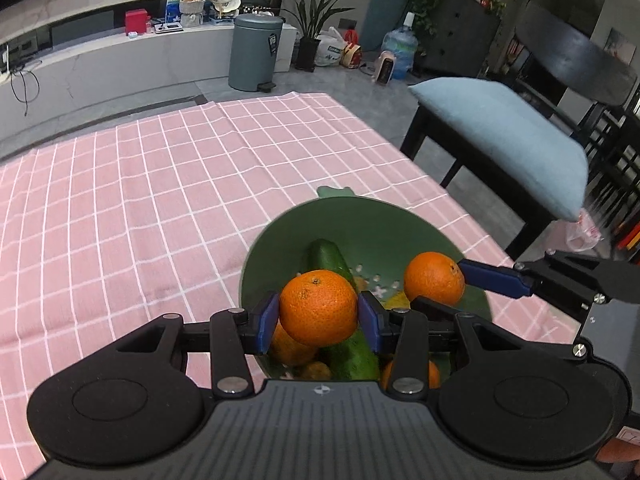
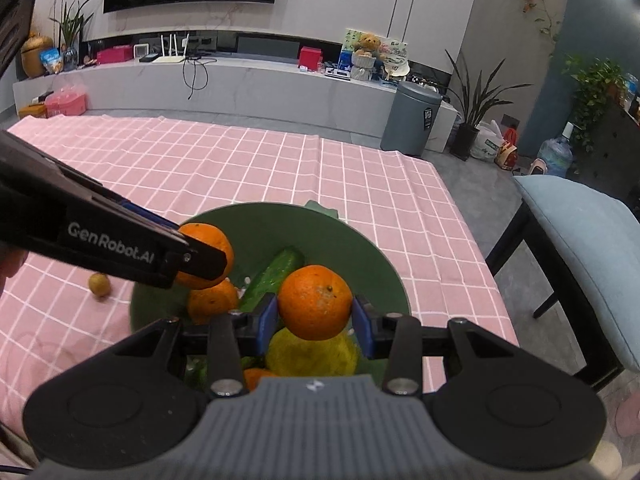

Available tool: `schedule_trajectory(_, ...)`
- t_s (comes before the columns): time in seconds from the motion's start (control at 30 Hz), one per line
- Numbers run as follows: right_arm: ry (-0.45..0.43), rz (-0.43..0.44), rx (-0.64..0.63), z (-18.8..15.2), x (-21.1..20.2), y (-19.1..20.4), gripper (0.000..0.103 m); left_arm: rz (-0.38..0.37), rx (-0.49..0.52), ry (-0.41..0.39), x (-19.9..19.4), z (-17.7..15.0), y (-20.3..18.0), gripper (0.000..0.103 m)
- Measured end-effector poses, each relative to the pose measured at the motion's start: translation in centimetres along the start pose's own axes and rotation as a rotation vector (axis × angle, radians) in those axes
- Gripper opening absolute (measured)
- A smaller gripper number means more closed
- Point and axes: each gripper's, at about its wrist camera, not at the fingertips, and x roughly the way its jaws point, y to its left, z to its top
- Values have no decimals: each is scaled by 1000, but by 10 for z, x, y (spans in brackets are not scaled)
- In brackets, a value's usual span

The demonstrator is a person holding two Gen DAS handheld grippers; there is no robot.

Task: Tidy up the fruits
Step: 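Carry both oranges into the green colander and open both tools, then withdraw both tools toward the red tomato and last brown fruit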

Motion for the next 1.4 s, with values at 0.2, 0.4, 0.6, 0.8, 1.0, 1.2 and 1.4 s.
schedule_trajectory(0.2, 16, -4, -35, 6, 25, -1, 37, 30, 4, 14, 13, 6, 2, 49)
schedule_trajectory(0.4, 38, 0, -41, 6, 41, 0, 37, 54, 12, 33, 25, 7, 4, 49)
schedule_trajectory(0.6, 50, 2, -39, 3, 49, -2, 37, 65, 43, 34, 31, 6, 1, 49)
schedule_trajectory(0.8, 39, -4, -37, 4, 46, -1, 37, 71, 79, 40, 32, 4, -7, 52)
schedule_trajectory(1.0, 28, -10, -32, 4, 34, -1, 50, 52, 81, -2, 14, 6, -9, 63)
schedule_trajectory(1.2, -7, -18, 0, 3, 8, 2, 59, 51, 96, -57, -14, 6, -14, 63)
schedule_trajectory(1.4, -53, 12, 46, 1, -21, 15, 62, 67, 106, -102, -45, -2, -11, 63)
